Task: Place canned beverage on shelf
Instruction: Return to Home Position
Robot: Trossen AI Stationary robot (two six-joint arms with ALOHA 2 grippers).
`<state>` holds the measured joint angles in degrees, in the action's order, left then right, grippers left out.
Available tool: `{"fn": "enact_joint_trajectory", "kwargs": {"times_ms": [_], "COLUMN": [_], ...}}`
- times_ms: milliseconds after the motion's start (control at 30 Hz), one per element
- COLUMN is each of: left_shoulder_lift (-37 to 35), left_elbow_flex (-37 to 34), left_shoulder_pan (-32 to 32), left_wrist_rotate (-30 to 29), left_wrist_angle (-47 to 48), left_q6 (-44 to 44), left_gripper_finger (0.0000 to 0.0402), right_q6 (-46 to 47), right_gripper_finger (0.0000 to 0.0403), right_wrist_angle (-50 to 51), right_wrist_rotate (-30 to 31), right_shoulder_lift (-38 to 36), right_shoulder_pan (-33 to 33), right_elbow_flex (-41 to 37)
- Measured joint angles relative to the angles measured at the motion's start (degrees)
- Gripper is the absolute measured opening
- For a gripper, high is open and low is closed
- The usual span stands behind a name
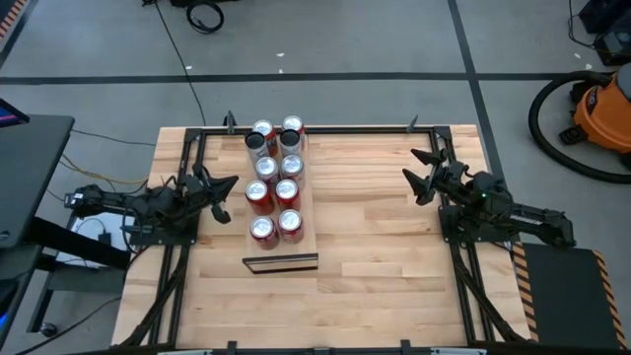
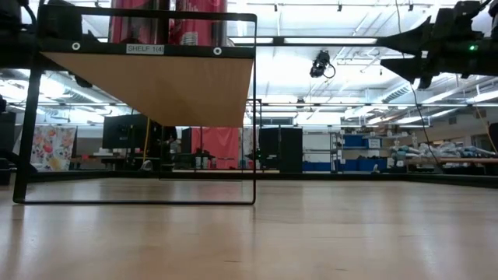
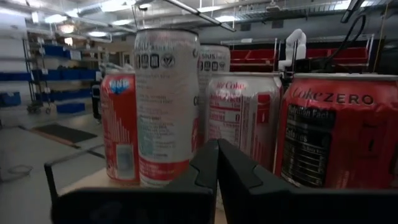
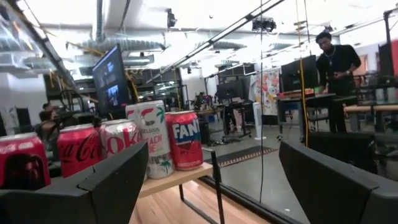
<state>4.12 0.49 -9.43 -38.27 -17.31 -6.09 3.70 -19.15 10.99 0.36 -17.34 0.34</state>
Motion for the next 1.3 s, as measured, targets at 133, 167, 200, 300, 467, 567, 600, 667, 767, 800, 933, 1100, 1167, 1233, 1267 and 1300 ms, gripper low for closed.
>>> {"fn": "enact_joint_trajectory", "kwargs": {"times_ms": [133,167,200,300,467,567,600,667,767,800,933,1100,1167,1233,1267,1300], "left_shoulder_lift": [0.0,0.0,0.0,0.0,0.0,0.0,0.0,0.0,0.0,0.0,0.0,0.0,0.0,0.0,0.0,0.0], "left_elbow_flex": [0.0,0.0,0.0,0.0,0.0,0.0,0.0,0.0,0.0,0.0,0.0,0.0,0.0,0.0,0.0,0.0], "left_shoulder_pan": [0.0,0.0,0.0,0.0,0.0,0.0,0.0,0.0,0.0,0.0,0.0,0.0,0.0,0.0,0.0,0.0], "left_wrist_rotate": [0.0,0.0,0.0,0.0,0.0,0.0,0.0,0.0,0.0,0.0,0.0,0.0,0.0,0.0,0.0,0.0], "left_wrist_angle": [-1.2,-1.2,-1.2,-0.9,-0.4,0.0,0.0,0.0,0.0,0.0,0.0,0.0,0.0,0.0,0.0,0.0], "left_q6": [-4.0,-4.1,-4.1,-3.8,-8.9,-16.3,-17.4,-17.6,-16.8,-16.7,-16.6,-16.6,-16.6,-16.6,-16.6,-16.6], "left_gripper_finger": [0.0014,0.0014,0.0014,0.0014,0.0014,0.0014,0.0014,0.0014,0.0014,0.0014,0.0014,0.0014,0.0014,0.0014,0.0014,0.0014], "right_q6": [-3.0,-3.9,-4.9,-6.0,-3.2,-3.5,-3.7,-3.7,-3.7,-3.7,-3.8,-3.8,-3.8,-3.8,-3.8,-3.8], "right_gripper_finger": [0.0373,0.0373,0.0373,0.0373,0.0374,0.0373,0.0373,0.0373,0.0373,0.0373,0.0373,0.0373,0.0373,0.0373,0.0373,0.0373], "right_wrist_angle": [2.2,3.6,4.3,9.0,16.6,15.8,15.6,15.2,14.8,14.9,14.9,14.9,14.9,14.9,14.9,14.9], "right_wrist_rotate": [0.1,0.1,0.1,0.0,-0.2,-0.4,-0.4,-0.3,-0.3,-0.3,-0.3,-0.3,-0.3,-0.3,-0.3,-0.3], "right_shoulder_lift": [0.0,0.0,0.0,0.0,0.1,0.5,0.5,0.5,0.5,0.5,0.5,0.5,0.5,0.5,0.5,0.5], "right_shoulder_pan": [0.0,0.0,0.0,0.0,0.0,0.0,0.0,0.0,0.0,0.0,0.0,0.0,0.0,0.0,0.0,0.0], "right_elbow_flex": [0.0,0.0,0.0,0.0,0.0,0.0,0.0,0.0,0.0,0.0,0.0,0.0,0.0,0.0,0.0,0.0]}}
